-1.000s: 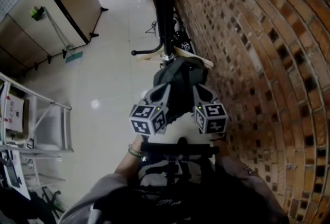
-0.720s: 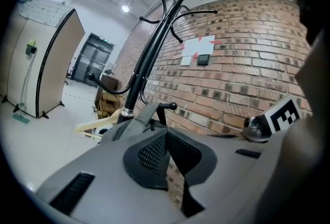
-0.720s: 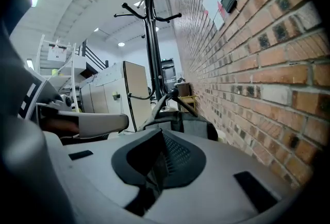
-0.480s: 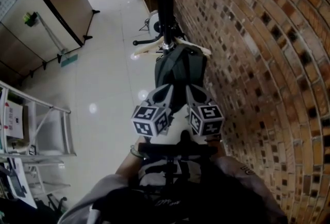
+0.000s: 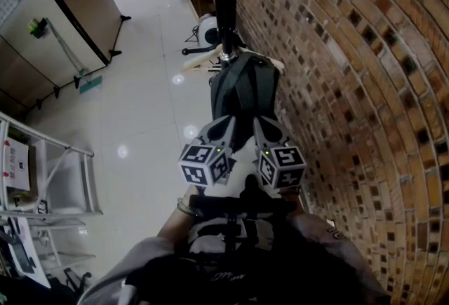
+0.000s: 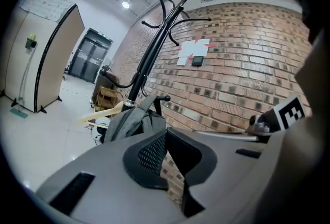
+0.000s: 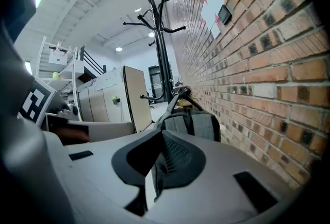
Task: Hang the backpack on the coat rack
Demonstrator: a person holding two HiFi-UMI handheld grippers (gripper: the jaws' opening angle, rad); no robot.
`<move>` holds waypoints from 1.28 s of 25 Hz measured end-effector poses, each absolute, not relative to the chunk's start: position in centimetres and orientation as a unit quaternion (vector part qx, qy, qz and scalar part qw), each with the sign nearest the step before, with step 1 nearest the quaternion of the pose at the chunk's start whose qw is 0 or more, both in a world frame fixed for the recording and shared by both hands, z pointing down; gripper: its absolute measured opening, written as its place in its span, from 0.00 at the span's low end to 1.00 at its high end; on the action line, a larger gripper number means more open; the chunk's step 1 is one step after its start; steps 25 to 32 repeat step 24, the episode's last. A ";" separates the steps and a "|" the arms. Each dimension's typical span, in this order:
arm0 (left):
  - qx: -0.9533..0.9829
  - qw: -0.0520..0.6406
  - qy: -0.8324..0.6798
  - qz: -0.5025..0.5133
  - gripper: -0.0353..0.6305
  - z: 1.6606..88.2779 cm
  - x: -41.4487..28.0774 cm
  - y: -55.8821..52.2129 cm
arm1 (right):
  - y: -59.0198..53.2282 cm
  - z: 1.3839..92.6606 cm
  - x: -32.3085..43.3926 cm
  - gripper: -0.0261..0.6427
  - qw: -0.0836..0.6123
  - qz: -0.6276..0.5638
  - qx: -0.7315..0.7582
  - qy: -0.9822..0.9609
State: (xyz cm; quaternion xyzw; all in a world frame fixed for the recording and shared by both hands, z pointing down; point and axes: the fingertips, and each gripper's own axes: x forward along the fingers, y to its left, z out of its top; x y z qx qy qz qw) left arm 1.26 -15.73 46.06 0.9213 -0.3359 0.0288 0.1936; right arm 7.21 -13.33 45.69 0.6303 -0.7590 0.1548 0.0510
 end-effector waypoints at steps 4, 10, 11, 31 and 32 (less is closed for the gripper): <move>0.922 0.192 -0.335 0.029 0.06 46.0 1.3 -15.5 | -13.2 45.7 7.1 0.05 0.051 0.150 0.625 -0.764; 0.922 0.191 -0.336 0.033 0.06 46.2 1.1 -15.6 | -13.2 45.5 6.7 0.05 0.048 0.157 0.625 -0.763; 0.922 0.192 -0.336 0.033 0.06 46.2 1.0 -15.6 | -13.2 45.5 6.6 0.05 0.049 0.158 0.624 -0.764; 0.919 0.193 -0.342 0.030 0.06 46.1 0.7 -16.5 | -14.1 45.9 5.8 0.05 0.060 0.148 0.605 -0.780; 0.919 0.193 -0.342 0.030 0.06 46.1 0.7 -16.5 | -14.1 45.9 5.8 0.05 0.060 0.148 0.605 -0.780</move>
